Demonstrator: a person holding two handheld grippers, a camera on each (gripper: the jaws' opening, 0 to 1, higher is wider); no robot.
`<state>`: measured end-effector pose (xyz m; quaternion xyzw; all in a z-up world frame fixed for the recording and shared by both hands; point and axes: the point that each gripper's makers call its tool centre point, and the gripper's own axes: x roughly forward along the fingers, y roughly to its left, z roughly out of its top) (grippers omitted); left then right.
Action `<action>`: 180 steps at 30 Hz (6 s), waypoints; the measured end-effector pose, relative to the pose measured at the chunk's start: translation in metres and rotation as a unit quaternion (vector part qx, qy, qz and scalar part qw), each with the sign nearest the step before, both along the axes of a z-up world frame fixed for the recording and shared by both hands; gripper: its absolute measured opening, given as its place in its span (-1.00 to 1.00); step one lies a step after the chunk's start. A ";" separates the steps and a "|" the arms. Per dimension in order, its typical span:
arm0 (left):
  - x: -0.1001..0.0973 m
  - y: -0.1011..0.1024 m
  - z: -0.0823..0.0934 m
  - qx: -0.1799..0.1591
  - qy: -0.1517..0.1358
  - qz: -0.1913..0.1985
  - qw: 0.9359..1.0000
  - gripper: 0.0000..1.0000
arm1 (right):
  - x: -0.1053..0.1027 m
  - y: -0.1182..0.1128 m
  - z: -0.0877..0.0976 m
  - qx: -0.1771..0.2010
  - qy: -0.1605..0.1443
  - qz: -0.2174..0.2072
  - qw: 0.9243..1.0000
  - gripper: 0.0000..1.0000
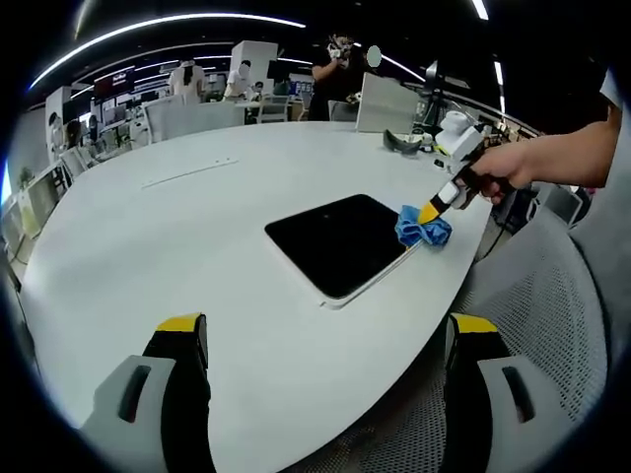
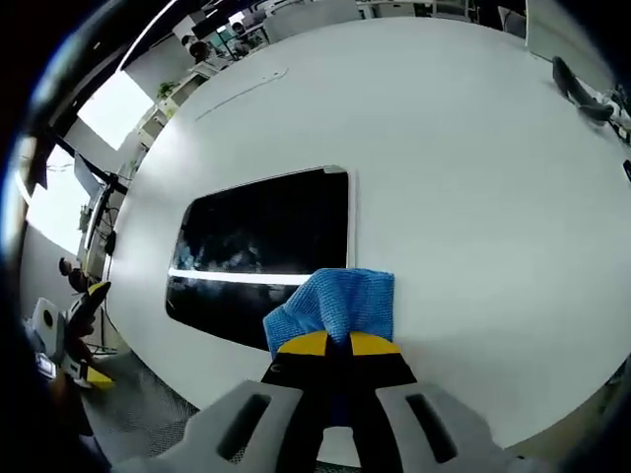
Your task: Wipe the mirror surface with the cleaning cloth until all visible marks leave the cleaned area.
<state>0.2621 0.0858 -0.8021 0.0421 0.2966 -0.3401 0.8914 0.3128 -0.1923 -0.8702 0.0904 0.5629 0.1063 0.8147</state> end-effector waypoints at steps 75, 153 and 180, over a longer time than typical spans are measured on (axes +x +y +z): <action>0.000 0.000 -0.003 0.004 0.005 0.001 1.000 0.98 | 0.010 0.121 0.002 0.049 0.004 0.045 0.998 -1.00; 0.002 0.002 -0.008 -0.001 0.015 0.006 1.000 0.98 | 0.071 0.204 0.003 0.013 -0.022 0.145 0.989 -1.00; -0.001 0.001 -0.008 -0.002 0.024 0.006 1.000 0.98 | 0.132 0.207 0.003 -0.012 -0.035 0.162 0.986 -1.00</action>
